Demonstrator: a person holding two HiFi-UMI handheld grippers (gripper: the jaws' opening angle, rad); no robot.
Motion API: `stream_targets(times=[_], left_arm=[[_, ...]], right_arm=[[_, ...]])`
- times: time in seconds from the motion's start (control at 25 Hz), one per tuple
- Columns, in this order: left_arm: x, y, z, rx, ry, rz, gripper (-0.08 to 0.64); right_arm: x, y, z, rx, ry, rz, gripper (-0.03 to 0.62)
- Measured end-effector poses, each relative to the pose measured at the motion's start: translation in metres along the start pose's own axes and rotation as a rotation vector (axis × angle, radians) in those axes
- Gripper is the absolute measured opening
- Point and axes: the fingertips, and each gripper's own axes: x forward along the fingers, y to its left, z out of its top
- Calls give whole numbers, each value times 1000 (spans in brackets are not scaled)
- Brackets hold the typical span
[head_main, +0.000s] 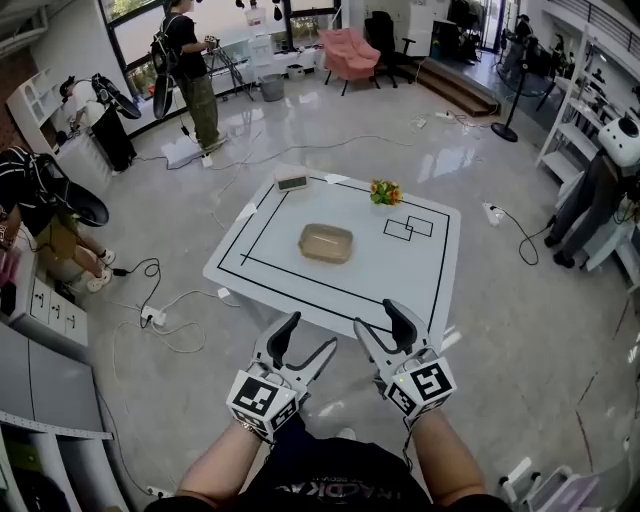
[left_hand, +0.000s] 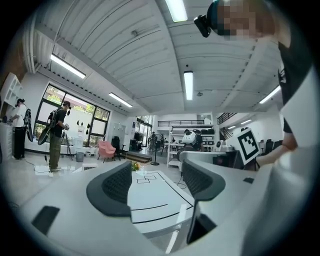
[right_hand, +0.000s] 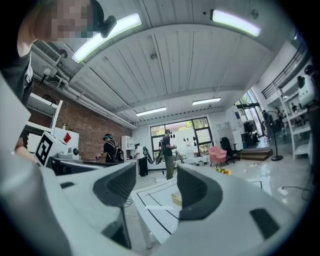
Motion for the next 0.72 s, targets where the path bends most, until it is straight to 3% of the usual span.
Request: stream_targets(times=[0.72], left_arm=[[76,106,4,-50,35,-199,327]], right_arm=[[112,-56,-13,22,70,-192,241]])
